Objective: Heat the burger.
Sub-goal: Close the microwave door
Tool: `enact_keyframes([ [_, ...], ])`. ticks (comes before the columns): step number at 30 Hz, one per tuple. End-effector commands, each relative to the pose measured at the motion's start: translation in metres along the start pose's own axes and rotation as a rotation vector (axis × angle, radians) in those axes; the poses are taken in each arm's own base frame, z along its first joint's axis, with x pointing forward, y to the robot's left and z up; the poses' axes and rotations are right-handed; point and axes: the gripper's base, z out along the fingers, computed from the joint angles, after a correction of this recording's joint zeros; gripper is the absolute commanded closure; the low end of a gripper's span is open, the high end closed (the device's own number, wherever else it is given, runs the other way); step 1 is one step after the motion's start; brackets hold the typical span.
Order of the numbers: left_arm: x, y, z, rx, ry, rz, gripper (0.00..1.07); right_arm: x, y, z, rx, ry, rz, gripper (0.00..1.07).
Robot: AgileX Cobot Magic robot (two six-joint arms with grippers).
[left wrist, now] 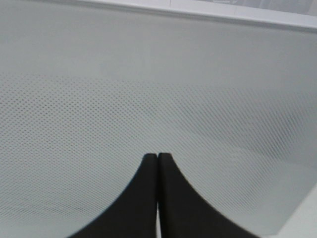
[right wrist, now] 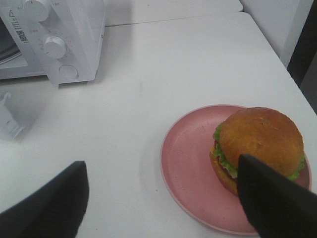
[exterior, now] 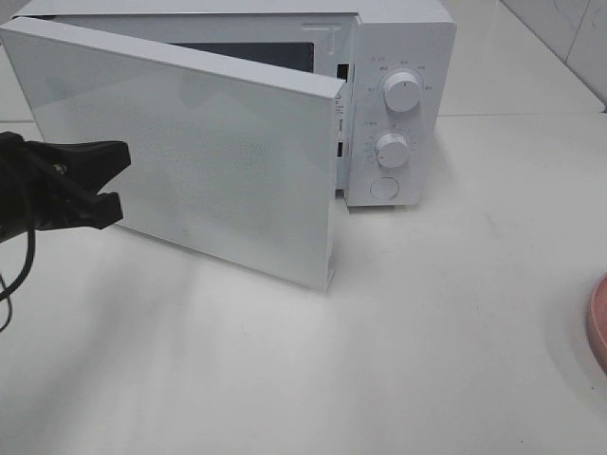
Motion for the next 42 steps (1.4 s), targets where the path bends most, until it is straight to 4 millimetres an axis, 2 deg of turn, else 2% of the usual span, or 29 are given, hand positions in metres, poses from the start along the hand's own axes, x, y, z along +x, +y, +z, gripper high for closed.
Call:
enact_keyframes([
  [1,-0.004,-0.009,0.015,0.026,-0.02,-0.009,1.07,0.001,0.0,-0.003,0.002,-0.035,-0.012,0.31],
  [2,-0.005,-0.016,0.023,0.049,-0.021,-0.008,1.07,0.001,0.0,-0.003,0.002,-0.035,-0.012,0.31],
  [7,-0.003,-0.027,0.043,0.058,-0.019,-0.007,1.07,0.001,0.0,-0.003,0.002,-0.035,-0.012,0.31],
  [13,-0.003,-0.037,0.059,0.038,-0.024,0.009,1.07,0.001,0.0,-0.003,0.002,-0.035,-0.012,0.31],
  [23,-0.011,-0.056,0.093,0.052,-0.022,-0.002,1.07,0.001,0.0,-0.003,0.002,-0.035,-0.012,0.31],
  [27,-0.013,-0.068,0.113,0.074,-0.027,-0.001,1.07,0.001,0.0,-0.003,0.002,-0.035,-0.012,0.31],
  [28,-0.013,-0.068,0.113,0.074,-0.027,-0.001,1.07,0.001,0.0,-0.003,0.002,-0.035,-0.012,0.31],
  [30,-0.015,-0.069,0.128,0.061,-0.041,-0.02,1.07,0.001,0.0,-0.003,0.002,-0.035,-0.012,0.31],
  [33,-0.016,-0.069,0.131,0.052,-0.047,-0.027,1.07,0.001,0.0,-0.003,0.002,-0.035,-0.012,0.31],
  [35,-0.021,-0.067,0.143,0.028,-0.069,-0.028,1.07,0.001,0.0,-0.003,0.002,-0.035,-0.012,0.31],
  [42,-0.027,-0.068,0.165,0.023,-0.091,-0.034,1.07,0.001,0.0,-0.003,0.002,-0.035,-0.012,0.31],
])
